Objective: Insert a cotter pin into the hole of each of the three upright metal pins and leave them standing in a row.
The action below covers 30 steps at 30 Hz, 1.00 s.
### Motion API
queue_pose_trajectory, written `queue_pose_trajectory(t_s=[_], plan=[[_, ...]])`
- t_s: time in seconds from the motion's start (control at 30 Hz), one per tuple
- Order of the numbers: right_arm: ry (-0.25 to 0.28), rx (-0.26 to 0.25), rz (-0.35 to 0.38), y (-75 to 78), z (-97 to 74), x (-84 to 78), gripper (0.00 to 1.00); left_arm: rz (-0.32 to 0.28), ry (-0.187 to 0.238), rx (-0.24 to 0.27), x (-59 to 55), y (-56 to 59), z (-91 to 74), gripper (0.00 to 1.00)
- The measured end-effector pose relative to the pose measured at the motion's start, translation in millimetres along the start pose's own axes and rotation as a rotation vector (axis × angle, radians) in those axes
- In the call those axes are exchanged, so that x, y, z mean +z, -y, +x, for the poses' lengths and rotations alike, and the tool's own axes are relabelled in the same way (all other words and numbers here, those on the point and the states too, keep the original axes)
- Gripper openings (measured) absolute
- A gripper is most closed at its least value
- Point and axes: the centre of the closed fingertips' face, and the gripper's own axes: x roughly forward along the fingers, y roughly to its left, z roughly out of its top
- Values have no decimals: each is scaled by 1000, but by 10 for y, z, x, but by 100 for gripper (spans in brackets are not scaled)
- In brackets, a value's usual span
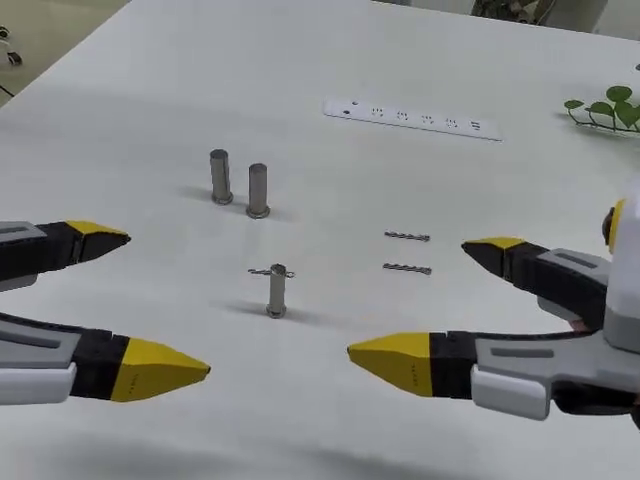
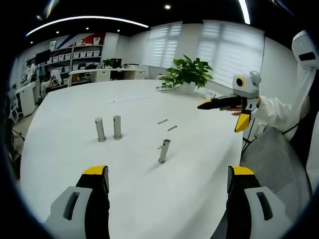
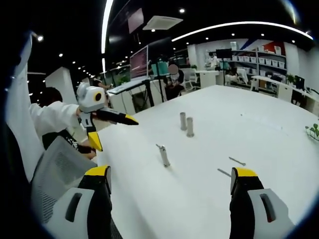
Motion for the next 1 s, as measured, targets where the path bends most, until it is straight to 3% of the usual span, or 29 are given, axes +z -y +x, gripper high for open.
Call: queue_pose_trajectory(t_s=[0.2, 0.33, 0.6, 0.8, 0.93, 1.0], plan=[[-31, 17, 15, -58, 45, -94, 98, -18, 25, -2, 92, -90, 36, 99], [-38, 17, 25, -66, 46, -108, 97, -26, 55, 9, 214, -206, 62, 98], [-52, -1, 30, -8, 19, -145, 94, -12, 98, 79, 480, -664, 174, 91], [-65, -11, 37, 14, -12, -171, 90, 24, 101, 135, 654, -1027, 277, 77], [-63, -11, 33, 21, -39, -163, 89, 34, 109, 142, 747, -1179, 367, 73], [-61, -16, 32, 32, -51, -156, 89, 29, 104, 149, 753, -1241, 411, 66]])
